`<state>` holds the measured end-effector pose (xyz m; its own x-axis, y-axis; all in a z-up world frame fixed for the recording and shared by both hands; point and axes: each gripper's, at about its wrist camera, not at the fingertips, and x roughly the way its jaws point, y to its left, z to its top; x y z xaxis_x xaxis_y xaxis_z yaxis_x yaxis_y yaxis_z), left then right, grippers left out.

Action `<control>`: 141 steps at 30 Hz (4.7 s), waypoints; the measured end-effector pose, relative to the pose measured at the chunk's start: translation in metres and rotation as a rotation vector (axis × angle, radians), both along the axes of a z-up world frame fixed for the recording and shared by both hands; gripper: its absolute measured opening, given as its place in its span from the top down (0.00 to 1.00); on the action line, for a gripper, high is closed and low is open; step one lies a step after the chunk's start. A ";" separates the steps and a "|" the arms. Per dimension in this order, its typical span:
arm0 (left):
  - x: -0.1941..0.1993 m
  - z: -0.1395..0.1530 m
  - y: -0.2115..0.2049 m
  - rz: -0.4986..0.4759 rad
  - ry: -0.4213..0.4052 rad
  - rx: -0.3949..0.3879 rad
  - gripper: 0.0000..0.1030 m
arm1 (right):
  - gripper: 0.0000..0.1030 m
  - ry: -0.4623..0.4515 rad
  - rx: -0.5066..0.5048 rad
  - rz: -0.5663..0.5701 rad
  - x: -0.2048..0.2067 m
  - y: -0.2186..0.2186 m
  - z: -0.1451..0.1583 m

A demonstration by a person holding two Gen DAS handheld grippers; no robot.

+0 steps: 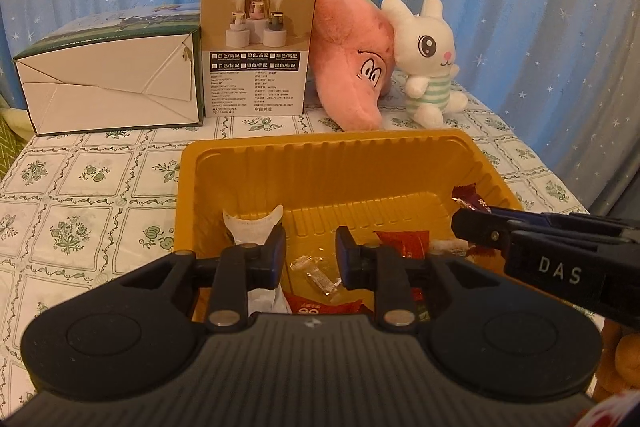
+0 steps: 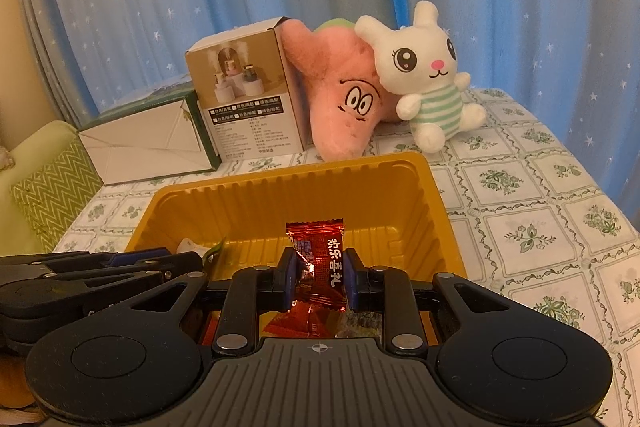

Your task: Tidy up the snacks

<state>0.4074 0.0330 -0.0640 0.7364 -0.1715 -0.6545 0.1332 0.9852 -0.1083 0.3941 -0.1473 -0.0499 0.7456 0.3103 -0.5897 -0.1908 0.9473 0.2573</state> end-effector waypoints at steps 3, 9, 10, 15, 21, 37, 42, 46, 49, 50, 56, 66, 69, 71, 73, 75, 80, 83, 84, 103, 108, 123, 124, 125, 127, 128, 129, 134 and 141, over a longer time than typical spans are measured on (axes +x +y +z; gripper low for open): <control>0.000 0.001 -0.001 -0.001 -0.002 0.004 0.77 | 0.76 0.002 0.002 0.002 0.000 0.000 0.000; -0.001 0.001 -0.002 -0.005 -0.001 0.009 0.77 | 0.76 0.008 0.014 0.005 0.001 -0.001 -0.001; -0.001 0.001 -0.002 -0.004 0.000 0.009 0.77 | 0.76 0.009 0.017 0.005 0.001 -0.001 -0.001; -0.001 0.000 -0.001 -0.004 0.001 0.008 0.76 | 0.76 0.000 0.033 0.025 0.001 0.000 0.000; -0.002 -0.003 0.000 -0.009 0.005 0.003 0.68 | 0.75 0.007 0.065 0.009 0.004 -0.005 -0.003; -0.010 0.002 0.008 0.029 -0.023 -0.058 0.32 | 0.53 -0.026 0.088 -0.037 -0.003 -0.017 0.006; -0.019 0.008 0.009 0.031 -0.046 -0.050 0.31 | 0.53 -0.036 0.077 -0.048 -0.010 -0.019 0.010; -0.031 0.014 0.012 0.039 -0.058 -0.054 0.31 | 0.53 -0.029 0.049 -0.048 -0.018 -0.018 0.012; -0.044 0.017 0.013 0.043 -0.064 -0.051 0.31 | 0.52 -0.026 0.027 -0.053 -0.029 -0.017 0.015; -0.049 0.018 0.013 0.043 -0.065 -0.049 0.31 | 0.51 -0.028 0.019 -0.058 -0.033 -0.017 0.016; -0.086 0.028 0.013 0.053 -0.071 -0.050 0.31 | 0.44 -0.038 -0.003 -0.073 -0.062 -0.021 0.024; -0.167 0.040 0.012 0.070 -0.073 -0.059 0.31 | 0.43 -0.043 -0.052 -0.069 -0.136 -0.029 0.039; -0.197 0.044 0.012 0.081 -0.070 -0.067 0.31 | 0.43 -0.044 -0.071 -0.069 -0.166 -0.032 0.041; -0.217 0.048 0.011 0.089 -0.075 -0.059 0.31 | 0.43 -0.039 -0.071 -0.075 -0.185 -0.036 0.042; -0.235 0.054 0.009 0.091 -0.081 -0.051 0.31 | 0.43 -0.033 -0.064 -0.082 -0.205 -0.041 0.042; -0.255 0.060 0.005 0.087 -0.093 -0.034 0.31 | 0.43 -0.026 -0.056 -0.087 -0.226 -0.045 0.043; -0.295 0.072 -0.004 0.082 -0.105 -0.011 0.31 | 0.43 -0.010 -0.045 -0.080 -0.269 -0.047 0.049; -0.317 0.079 -0.007 0.092 -0.109 0.000 0.31 | 0.43 -0.015 -0.046 -0.068 -0.290 -0.047 0.057; -0.323 0.082 -0.009 0.102 -0.110 0.005 0.32 | 0.43 -0.014 -0.047 -0.069 -0.296 -0.047 0.059; -0.403 0.115 -0.021 0.179 -0.098 0.068 0.34 | 0.43 -0.028 -0.071 -0.016 -0.382 -0.042 0.102; -0.416 0.121 -0.025 0.175 -0.087 0.051 0.34 | 0.43 -0.054 -0.082 -0.012 -0.398 -0.043 0.112; -0.448 0.136 -0.033 0.167 -0.090 0.066 0.34 | 0.43 -0.072 -0.095 -0.023 -0.436 -0.052 0.134; -0.450 0.136 -0.033 0.165 -0.090 0.068 0.34 | 0.43 -0.072 -0.100 -0.021 -0.438 -0.052 0.135; -0.451 0.137 -0.033 0.163 -0.089 0.070 0.34 | 0.43 -0.071 -0.102 -0.018 -0.439 -0.051 0.135; -0.454 0.137 -0.034 0.162 -0.090 0.075 0.34 | 0.43 -0.070 -0.103 -0.013 -0.442 -0.051 0.136; -0.455 0.138 -0.034 0.162 -0.088 0.075 0.34 | 0.43 -0.068 -0.104 -0.010 -0.442 -0.050 0.136; -0.456 0.138 -0.034 0.163 -0.088 0.074 0.34 | 0.43 -0.067 -0.105 -0.008 -0.444 -0.049 0.136; -0.461 0.138 -0.034 0.158 -0.082 0.074 0.34 | 0.43 -0.064 -0.106 0.008 -0.447 -0.044 0.136; -0.463 0.140 -0.034 0.164 -0.090 0.073 0.34 | 0.43 -0.065 -0.107 0.019 -0.446 -0.041 0.137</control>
<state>-0.0552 -0.0009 0.0757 0.8068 0.0005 -0.5908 -0.0234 0.9992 -0.0310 -0.0524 -0.1881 0.0875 0.7781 0.2627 -0.5706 -0.2221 0.9647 0.1414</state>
